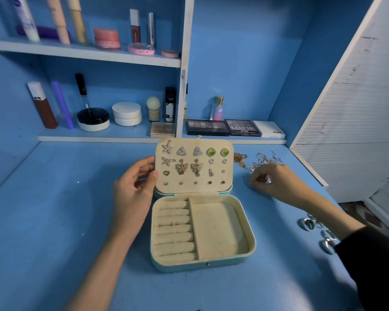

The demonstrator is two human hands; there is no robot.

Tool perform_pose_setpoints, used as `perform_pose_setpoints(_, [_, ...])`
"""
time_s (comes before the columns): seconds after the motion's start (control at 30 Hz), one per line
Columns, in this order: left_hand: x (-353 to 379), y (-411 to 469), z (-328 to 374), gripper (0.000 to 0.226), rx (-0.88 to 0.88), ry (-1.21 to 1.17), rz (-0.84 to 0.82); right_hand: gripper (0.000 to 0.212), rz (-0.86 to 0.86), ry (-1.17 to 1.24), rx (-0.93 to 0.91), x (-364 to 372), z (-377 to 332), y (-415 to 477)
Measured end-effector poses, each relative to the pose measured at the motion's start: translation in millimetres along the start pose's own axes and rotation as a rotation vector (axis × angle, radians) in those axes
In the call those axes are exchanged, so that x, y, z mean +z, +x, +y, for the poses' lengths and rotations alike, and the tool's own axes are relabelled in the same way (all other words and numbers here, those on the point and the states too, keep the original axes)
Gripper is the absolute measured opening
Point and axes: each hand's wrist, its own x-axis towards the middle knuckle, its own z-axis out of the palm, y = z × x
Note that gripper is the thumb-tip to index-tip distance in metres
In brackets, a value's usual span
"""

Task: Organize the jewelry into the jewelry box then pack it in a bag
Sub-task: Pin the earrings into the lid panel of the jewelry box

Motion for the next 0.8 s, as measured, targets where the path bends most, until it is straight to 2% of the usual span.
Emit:
perform_pose_setpoints(0.1, [0,0,0,0.037,0.006,-0.009,-0.005,0.005,-0.024,0.084,-0.052,5,-5,-3])
perform_pose_setpoints(0.5, [0,1,0,0.038,0.007,-0.004,0.004,0.002,0.068,0.014,-0.138,12,3,-7])
perform_pose_setpoints(0.8, [0,1,-1,0.038,0.005,-0.012,0.011,0.006,-0.047,-0.035,-0.078,4,-7,-4])
